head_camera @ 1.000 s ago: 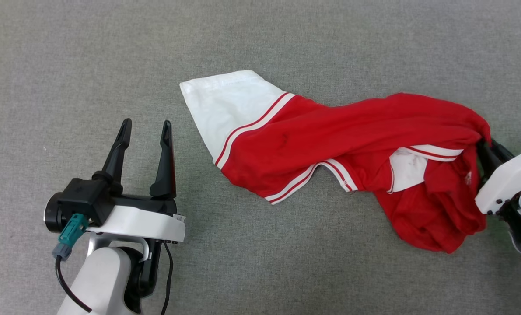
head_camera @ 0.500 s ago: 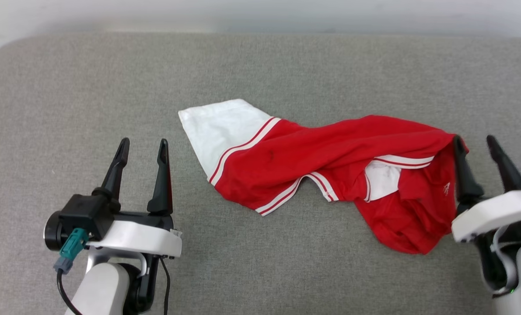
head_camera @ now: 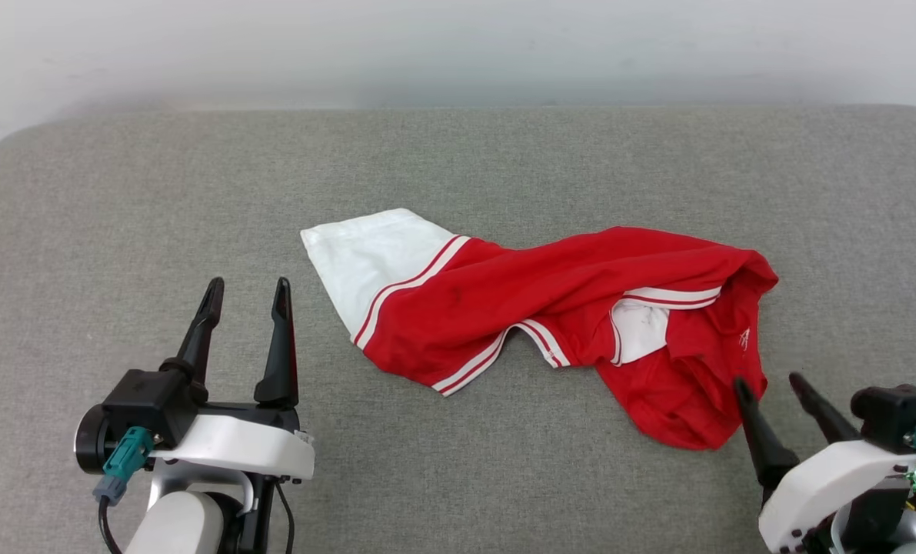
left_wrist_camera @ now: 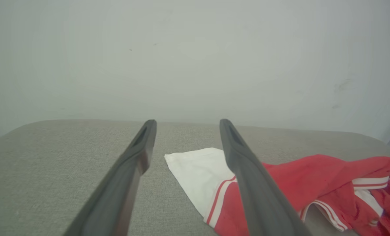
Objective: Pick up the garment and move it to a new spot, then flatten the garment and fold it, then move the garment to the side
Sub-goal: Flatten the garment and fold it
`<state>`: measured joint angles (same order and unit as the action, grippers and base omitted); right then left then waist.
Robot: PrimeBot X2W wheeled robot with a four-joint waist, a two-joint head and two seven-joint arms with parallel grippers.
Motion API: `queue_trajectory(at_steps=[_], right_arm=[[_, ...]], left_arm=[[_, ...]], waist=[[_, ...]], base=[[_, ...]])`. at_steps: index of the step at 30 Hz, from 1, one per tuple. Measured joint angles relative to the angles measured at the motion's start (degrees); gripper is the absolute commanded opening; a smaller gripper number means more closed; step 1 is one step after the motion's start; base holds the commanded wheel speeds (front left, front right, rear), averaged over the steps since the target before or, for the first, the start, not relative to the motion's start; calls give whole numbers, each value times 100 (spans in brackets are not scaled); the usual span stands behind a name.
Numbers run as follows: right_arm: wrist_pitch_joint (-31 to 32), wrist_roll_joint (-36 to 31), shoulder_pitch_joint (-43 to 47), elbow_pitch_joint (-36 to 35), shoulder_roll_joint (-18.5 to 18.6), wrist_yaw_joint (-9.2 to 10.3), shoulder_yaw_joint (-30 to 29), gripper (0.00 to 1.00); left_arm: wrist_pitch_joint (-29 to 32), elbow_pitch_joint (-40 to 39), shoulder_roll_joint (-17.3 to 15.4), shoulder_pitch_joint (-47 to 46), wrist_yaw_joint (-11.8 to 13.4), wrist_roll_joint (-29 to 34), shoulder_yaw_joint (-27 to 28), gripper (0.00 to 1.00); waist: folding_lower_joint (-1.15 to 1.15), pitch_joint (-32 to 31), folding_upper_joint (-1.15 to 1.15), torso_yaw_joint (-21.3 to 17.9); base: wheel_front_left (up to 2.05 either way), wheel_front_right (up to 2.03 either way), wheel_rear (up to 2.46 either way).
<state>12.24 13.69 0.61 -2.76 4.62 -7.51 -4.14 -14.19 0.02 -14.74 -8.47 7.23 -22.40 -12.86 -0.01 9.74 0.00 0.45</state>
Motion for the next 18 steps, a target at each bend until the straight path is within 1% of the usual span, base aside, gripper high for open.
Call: queue_trajectory(at_steps=[5,10,13,18], right_arm=[[842,-9,115,-211,303,0,203,100],[1323,65,-130,-235,737,1,600,100],[1595,147,-397,-110,1013,0,900,100],[2024,416,-800,368,1407,0,1316,100]], left_arm=[[58,-133,-9,3,42,4,-26,100],[55,-124,-18,-101,-4,0,-45,100],[36,-126,-3,-170,-21,3,-76,100],[-7,-122,64,-336,-60,7,-103,100]], waist=[[0,58,0,-35],[0,239,0,-2],[1,396,0,54],[1,686,0,195]], base=[[0,0,0],[0,0,0],[0,0,0],[0,0,0]])
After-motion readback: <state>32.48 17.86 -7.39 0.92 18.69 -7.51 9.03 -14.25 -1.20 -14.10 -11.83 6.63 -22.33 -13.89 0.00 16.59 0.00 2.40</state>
